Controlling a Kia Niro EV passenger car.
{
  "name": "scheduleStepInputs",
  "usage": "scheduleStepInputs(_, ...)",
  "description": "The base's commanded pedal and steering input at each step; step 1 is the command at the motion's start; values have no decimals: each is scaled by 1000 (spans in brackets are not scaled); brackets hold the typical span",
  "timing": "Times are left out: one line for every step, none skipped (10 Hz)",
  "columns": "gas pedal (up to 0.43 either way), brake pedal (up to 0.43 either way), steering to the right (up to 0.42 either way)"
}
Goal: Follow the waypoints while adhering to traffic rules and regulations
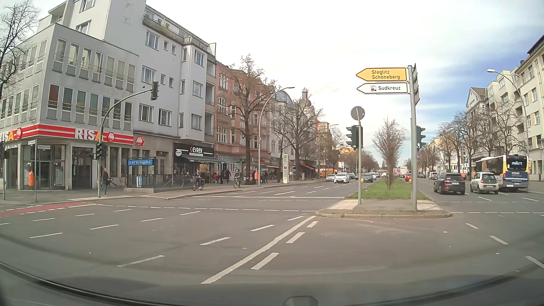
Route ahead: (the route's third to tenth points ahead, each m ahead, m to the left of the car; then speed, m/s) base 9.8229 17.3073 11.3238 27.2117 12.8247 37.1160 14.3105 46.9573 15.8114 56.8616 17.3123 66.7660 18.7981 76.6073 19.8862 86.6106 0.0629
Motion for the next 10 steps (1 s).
scheduleStepInputs(0,226,-578)
scheduleStepInputs(0,244,-578)
scheduleStepInputs(0,256,-578)
scheduleStepInputs(0,262,-578)
scheduleStepInputs(0,268,-578)
scheduleStepInputs(0,274,-578)
scheduleStepInputs(0,274,-578)
scheduleStepInputs(0,274,-578)
scheduleStepInputs(0,280,-578)
scheduleStepInputs(0,280,-578)
